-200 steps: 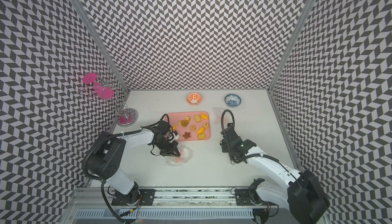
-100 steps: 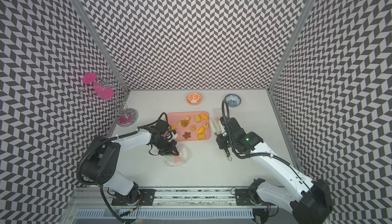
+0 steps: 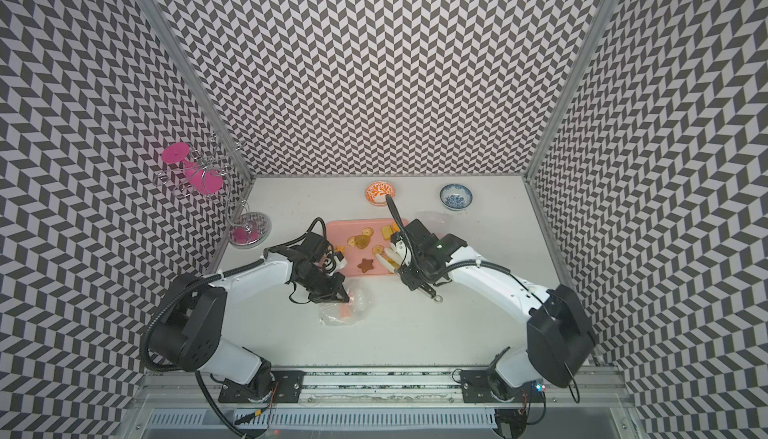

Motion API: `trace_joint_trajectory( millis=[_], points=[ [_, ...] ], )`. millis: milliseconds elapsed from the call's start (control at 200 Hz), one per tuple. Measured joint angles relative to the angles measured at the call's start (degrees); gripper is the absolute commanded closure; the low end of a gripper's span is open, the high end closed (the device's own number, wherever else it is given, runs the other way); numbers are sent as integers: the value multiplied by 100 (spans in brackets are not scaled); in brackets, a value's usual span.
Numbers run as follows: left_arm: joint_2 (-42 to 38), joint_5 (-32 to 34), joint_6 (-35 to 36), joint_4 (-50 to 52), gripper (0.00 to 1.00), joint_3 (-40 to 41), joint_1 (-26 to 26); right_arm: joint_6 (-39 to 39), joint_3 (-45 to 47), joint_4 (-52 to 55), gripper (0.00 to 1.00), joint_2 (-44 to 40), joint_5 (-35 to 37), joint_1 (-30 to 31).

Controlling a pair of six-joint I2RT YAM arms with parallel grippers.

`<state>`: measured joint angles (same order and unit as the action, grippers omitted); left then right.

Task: Put the cookies into a resealable bag to prevent moisture
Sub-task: Pick up the cookie from the tray.

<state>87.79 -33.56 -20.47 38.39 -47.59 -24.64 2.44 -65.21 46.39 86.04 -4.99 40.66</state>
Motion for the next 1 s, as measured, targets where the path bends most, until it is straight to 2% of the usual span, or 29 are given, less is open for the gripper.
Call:
trace_joint_trajectory(
  millis=[175,376,761,997],
  points=[
    [-114,35,2,28,100,17,33,708,-413,-22,52,568,35,92],
    [-199,50,4,55,100,72,81,1167,-595,-74,51,1043,48,111],
    [-199,72,7,85,100,98,107,1272,-898,-168,50,1484,7,118],
    [-199,72,7,85,100,98,107,1261,-1113,-138,45,1812,-33,120]
  ],
)
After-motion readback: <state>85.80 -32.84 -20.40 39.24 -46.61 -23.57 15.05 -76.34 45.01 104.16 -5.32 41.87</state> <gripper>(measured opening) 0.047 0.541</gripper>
